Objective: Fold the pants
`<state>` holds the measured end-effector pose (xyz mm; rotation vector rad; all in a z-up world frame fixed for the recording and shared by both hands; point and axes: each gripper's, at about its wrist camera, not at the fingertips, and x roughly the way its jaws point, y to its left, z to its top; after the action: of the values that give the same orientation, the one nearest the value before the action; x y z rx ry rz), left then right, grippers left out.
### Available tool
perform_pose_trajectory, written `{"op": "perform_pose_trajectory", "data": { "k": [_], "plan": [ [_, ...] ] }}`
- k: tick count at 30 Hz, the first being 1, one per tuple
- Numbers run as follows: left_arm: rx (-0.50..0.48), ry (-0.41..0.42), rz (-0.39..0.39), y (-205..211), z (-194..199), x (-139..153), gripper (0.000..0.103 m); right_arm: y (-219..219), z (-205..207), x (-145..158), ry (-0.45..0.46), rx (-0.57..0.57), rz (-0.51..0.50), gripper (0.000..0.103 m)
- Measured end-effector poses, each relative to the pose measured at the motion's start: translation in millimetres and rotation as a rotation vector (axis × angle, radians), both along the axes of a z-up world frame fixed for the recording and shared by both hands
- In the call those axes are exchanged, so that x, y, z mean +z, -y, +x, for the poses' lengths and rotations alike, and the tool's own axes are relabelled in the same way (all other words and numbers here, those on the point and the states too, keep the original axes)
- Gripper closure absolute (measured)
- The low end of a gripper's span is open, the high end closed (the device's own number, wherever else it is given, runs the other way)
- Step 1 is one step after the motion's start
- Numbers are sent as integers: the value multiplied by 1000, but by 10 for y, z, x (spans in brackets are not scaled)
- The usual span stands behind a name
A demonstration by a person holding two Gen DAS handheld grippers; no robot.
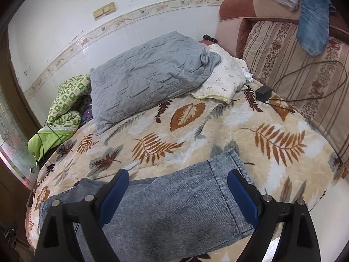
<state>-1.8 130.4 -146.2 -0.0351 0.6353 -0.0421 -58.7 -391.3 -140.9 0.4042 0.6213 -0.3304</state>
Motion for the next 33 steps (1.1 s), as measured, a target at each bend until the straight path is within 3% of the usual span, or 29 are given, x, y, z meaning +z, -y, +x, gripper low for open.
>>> {"op": "perform_pose_trajectory", "data": {
  "k": [19, 33],
  "plan": [
    [-15, -26, 8, 48, 34, -100, 0, 0, 15, -102, -32, 4, 12, 10],
    [-18, -125, 18, 27, 206, -451, 0, -175, 190, -327, -101, 50, 26, 10]
  ]
}}
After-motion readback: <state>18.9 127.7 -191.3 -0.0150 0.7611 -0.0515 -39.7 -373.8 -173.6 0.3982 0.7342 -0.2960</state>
